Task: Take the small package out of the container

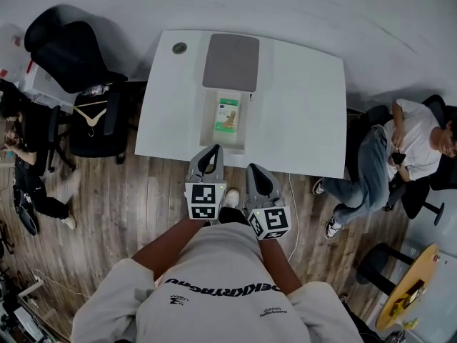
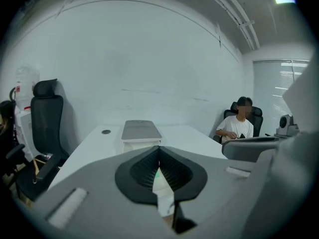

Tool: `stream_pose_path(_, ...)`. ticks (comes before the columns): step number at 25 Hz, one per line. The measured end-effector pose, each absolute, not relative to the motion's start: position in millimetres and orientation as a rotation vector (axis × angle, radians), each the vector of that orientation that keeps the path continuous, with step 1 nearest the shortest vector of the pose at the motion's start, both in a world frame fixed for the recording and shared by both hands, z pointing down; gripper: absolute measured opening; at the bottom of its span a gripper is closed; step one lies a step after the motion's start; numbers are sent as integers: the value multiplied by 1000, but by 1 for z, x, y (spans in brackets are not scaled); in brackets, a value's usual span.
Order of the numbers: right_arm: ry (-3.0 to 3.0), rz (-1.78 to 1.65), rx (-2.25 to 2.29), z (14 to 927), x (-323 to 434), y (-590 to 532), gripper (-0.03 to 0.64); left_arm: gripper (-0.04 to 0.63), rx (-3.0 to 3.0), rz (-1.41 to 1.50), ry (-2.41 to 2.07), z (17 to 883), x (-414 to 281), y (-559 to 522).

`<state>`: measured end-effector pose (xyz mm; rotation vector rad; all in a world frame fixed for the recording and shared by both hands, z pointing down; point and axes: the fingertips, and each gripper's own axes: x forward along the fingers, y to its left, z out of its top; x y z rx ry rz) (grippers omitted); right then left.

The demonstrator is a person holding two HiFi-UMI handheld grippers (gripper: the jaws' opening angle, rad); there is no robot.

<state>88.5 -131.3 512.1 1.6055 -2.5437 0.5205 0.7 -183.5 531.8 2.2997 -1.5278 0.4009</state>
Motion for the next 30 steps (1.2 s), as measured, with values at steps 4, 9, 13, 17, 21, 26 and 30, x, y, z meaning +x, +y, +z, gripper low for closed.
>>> stream_pose_path(4, -2546, 535, 1593, 517, 90, -134, -2, 3, 2279, 421, -1551, 538, 4, -199)
stream_pose_path(9, -2538, 564, 1577, 525, 91, -135, -2, 11, 2230, 483, -1547, 554, 7, -210)
stream_pose_path(13, -2535, 570, 1575, 529, 92, -138, -2, 11, 2197, 504, -1536, 564, 10, -220)
stream_pose_path(17, -2525, 576, 1578, 532, 94, -138, -2, 17, 2168, 518, -1525, 571, 13, -229)
stream_pose_path(21, -2525, 586, 1579, 535, 96, -137, -2, 37, 2140, 529, -1518, 580, 15, -235)
stream_pose_path(26, -2517, 595, 1584, 539, 101, -134, -2, 58, 2111, 555, -1522, 591, 17, -240)
stream_pose_path(30, -2508, 602, 1588, 541, 104, -133, -2, 85, 2086, 557, -1499, 600, 22, -246)
